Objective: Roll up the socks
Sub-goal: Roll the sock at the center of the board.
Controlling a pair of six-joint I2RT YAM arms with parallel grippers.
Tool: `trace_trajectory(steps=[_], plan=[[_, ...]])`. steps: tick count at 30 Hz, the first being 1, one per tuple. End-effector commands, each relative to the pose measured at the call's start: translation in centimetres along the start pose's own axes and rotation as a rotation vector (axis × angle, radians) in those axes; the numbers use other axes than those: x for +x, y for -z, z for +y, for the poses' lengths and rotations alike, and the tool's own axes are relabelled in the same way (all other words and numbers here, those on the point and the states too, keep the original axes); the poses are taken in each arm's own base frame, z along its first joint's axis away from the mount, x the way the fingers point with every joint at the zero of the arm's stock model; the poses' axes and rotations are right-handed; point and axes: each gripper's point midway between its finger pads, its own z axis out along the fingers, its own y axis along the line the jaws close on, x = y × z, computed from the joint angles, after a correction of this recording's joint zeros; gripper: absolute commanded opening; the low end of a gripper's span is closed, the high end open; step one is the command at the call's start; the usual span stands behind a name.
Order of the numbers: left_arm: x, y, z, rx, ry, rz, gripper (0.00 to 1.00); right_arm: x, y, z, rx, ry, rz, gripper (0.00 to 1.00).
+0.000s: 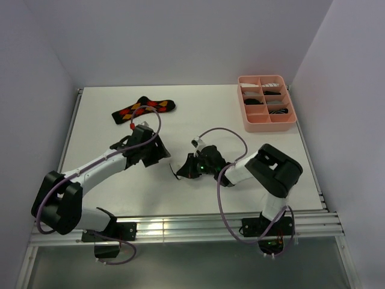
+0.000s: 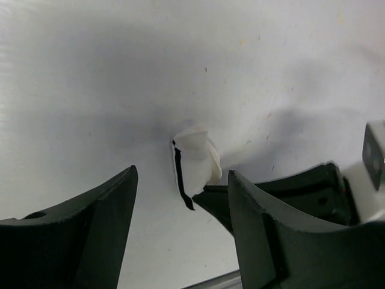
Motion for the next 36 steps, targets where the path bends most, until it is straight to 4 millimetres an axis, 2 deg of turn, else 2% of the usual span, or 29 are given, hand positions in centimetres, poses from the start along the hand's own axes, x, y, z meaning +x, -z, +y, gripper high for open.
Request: trace_trajectory(steps=[1,2,3,10,12,16,19,24,25,26,27,29,30,31,32,33,34,35,36], plan=[[1.9,-0.4,-2.2,0.161,0.027,0.069,0.66,3.0,0.6,0.5,-0.147,-0.151,0.129,0.00],[2.0,-0.7,-2.4,0.186,0.026,0.070,0.65,2.6,0.7,0.1,-0.149,-0.188,0.122,0.00],[2.8,-1.1,-1.8,0.183,0.036,0.087,0.65,3.0,0.6,-0.4,-0.148,-0.209,0.130,0.00],[4.4,-2.9,-0.9,0.195,0.040,0.135,0.62,3.1,0.5,-1.2,-0.173,-0.269,0.142,0.00],[3.9,-3.2,-1.6,0.230,0.034,0.111,0.62,3.1,0.3,-1.2,-0.175,-0.275,0.150,0.00],[4.0,-4.3,-1.1,0.201,0.027,0.113,0.59,3.2,0.2,-1.3,-0.179,-0.291,0.150,0.00],[4.4,-5.0,-0.3,0.169,0.017,0.124,0.53,3.2,0.3,-1.7,-0.174,-0.305,0.148,0.00],[4.9,-5.7,0.9,0.114,0.001,0.145,0.35,2.7,0.5,-1.7,-0.161,-0.275,0.135,0.00],[5.0,-5.9,1.2,0.103,-0.006,0.152,0.30,2.8,0.5,-2.2,-0.128,-0.274,0.138,0.00],[5.4,-5.9,1.8,0.072,-0.006,0.170,0.12,2.6,0.6,-2.3,-0.119,-0.242,0.133,0.01],[5.1,-5.9,1.8,0.056,-0.016,0.164,0.07,1.8,0.7,-1.9,-0.117,-0.218,0.112,0.06],[5.3,-5.8,2.6,0.004,-0.034,0.185,0.01,1.7,0.9,-2.6,-0.059,-0.176,0.112,0.13],[4.8,-5.7,2.1,0.000,-0.042,0.177,0.00,0.5,1.2,-2.0,-0.058,-0.145,0.083,0.19],[4.4,-5.7,2.3,-0.019,-0.051,0.170,0.00,0.9,1.4,-2.4,-0.020,-0.140,0.103,0.21],[4.4,-5.6,2.5,-0.040,-0.068,0.174,0.00,0.3,1.4,-2.7,0.016,-0.093,0.078,0.24],[4.0,-5.2,2.3,-0.063,-0.079,0.182,0.00,-0.8,1.6,-1.7,0.015,-0.053,0.052,0.29],[3.8,-5.3,2.9,-0.107,-0.091,0.176,0.00,-0.4,1.9,-2.2,0.071,-0.043,0.072,0.31],[3.0,-5.2,2.1,-0.107,-0.118,0.165,0.00,-1.8,2.2,-2.5,0.132,0.021,0.020,0.33],[2.8,-5.2,2.1,-0.129,-0.131,0.165,0.00,-2.9,2.2,-2.4,0.175,0.059,-0.010,0.36]])
